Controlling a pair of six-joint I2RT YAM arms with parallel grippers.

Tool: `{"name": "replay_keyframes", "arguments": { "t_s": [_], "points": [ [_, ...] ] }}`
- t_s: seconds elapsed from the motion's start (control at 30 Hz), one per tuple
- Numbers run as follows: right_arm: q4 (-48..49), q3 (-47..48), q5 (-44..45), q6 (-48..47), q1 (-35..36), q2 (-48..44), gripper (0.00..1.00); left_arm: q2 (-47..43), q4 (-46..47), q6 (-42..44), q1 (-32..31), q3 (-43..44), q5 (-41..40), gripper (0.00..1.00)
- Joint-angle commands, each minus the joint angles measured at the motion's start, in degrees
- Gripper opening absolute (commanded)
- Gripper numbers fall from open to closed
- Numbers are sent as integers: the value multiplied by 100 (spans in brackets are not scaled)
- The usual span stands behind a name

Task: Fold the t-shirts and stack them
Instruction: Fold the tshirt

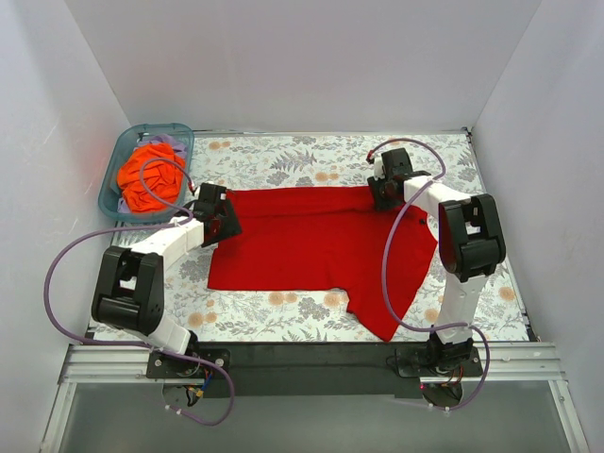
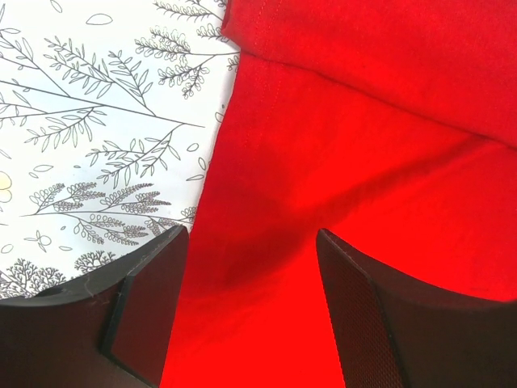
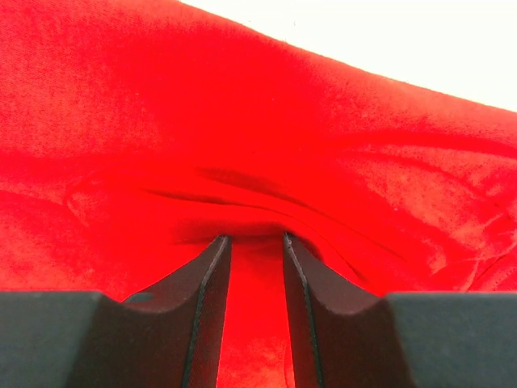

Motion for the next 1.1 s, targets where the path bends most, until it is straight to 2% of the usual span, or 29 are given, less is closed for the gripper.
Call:
{"name": "replay_keyframes", "arguments": {
  "t_s": [0.0,0.23,0.33,0.37,0.47,0.53,0.93,1.07],
  "points": [
    [-23,237,71,-151,-6,159,39,30,89,60,5,186,-87,64],
    [-32,245,18,-195,2,308,37,57,97,60,5,204,-25,64],
    [-41,219,18,-195,2,291,26,65,98,60,5,204,-16,64],
    [-58,219,9,-195,-6,230,19,57,106,60,14,195,-8,64],
    [-85,210,-17,-204,2,72,5,48,97,69,5,204,1,64],
    [-146,228,-35,-213,2,-8,3,39,97,60,14,204,10,64],
    [-1278,676,-219,-125,-6,-360,5,-5,89,69,14,212,98,64],
    [-1780,913,-588,-64,-7,-272,5,4,89,86,14,212,116,64]
  ]
}}
